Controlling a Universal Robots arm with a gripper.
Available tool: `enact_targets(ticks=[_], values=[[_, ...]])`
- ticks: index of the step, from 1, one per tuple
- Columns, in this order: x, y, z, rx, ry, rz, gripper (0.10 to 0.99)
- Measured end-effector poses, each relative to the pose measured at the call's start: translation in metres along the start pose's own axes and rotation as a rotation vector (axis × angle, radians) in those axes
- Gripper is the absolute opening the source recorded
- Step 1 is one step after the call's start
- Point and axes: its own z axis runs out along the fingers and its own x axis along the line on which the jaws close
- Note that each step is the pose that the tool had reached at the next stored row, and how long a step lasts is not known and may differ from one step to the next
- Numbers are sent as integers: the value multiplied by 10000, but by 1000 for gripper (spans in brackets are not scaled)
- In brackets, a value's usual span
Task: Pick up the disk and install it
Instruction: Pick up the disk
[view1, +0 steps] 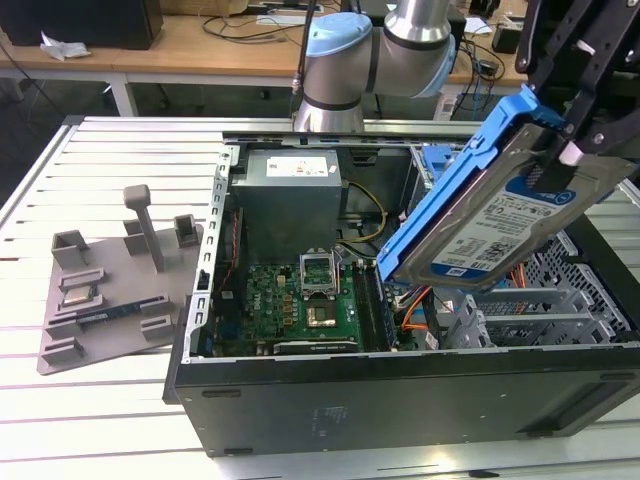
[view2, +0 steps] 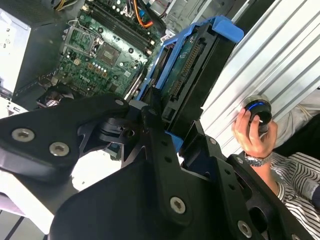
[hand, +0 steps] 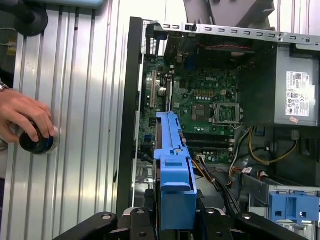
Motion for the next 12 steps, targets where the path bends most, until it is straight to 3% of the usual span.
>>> enact_targets(ticks=[12], values=[[12, -209, -14, -2, 36, 2, 369]])
